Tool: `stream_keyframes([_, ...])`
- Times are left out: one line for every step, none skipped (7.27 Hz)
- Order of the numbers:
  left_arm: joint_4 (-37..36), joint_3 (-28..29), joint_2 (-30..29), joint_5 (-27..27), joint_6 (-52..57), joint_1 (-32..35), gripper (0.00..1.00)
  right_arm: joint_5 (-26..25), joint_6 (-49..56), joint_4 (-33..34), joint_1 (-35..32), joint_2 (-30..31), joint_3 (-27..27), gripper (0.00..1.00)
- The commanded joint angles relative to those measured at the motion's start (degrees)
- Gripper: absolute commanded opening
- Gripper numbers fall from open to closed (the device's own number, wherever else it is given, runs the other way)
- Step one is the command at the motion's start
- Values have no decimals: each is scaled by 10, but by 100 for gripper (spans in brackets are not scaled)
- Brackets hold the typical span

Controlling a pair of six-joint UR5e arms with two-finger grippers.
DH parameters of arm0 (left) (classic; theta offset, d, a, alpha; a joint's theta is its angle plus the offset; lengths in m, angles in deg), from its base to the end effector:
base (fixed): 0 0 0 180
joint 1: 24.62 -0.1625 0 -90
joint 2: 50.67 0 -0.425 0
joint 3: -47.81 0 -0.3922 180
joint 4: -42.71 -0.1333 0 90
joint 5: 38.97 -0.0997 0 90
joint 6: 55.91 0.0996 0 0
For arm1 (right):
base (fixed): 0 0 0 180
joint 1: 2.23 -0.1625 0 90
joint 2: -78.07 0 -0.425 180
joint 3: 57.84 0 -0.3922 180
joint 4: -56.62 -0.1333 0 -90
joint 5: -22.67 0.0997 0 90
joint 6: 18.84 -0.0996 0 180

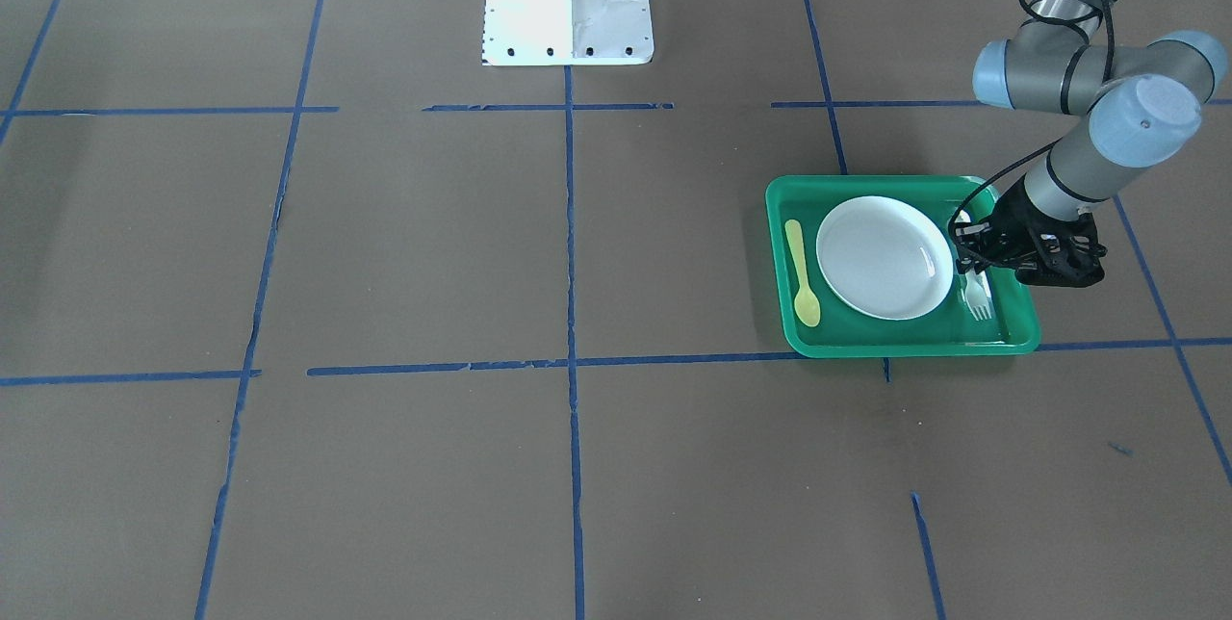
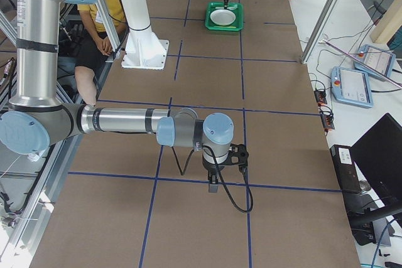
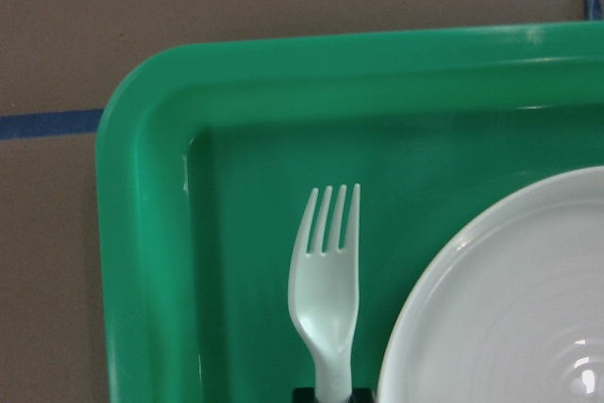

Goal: Place fork
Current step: 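Carry the fork off the plate and lower it onto the tray beside the plate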

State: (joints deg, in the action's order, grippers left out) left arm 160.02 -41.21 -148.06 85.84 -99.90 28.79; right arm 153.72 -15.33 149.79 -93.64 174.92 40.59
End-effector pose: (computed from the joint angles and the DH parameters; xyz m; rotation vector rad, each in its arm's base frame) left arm 0.2800 -0.5054 0.5529 0.0535 0.8174 0.0569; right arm 0.0787 -0.4371 0.6515 0.0042 -0.7169 -0.0251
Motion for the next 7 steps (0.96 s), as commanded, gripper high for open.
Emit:
stream_keyframes([1,8,1,0,3,2,0,0,0,0,0,0,0,100])
stream_keyframes([-1,7,1,0,2,2,25,0,-1,0,0,0,0,100])
stream_keyframes([0,4,2,-1,4,6,39,0,0,0,0,0,0,100])
stream_keyframes([-2,2,2,0,4,19,40,0,0,0,0,0,0,100])
stream_keyframes([-3,-9,2,3,5,33,40,0,0,0,0,0,1,100])
stream_keyframes([-5,-18,3,3,5,42,40,0,0,0,0,0,0,100])
stream_keyframes([-19,-59,4,5,7,72,40,0,0,0,0,0,0,100])
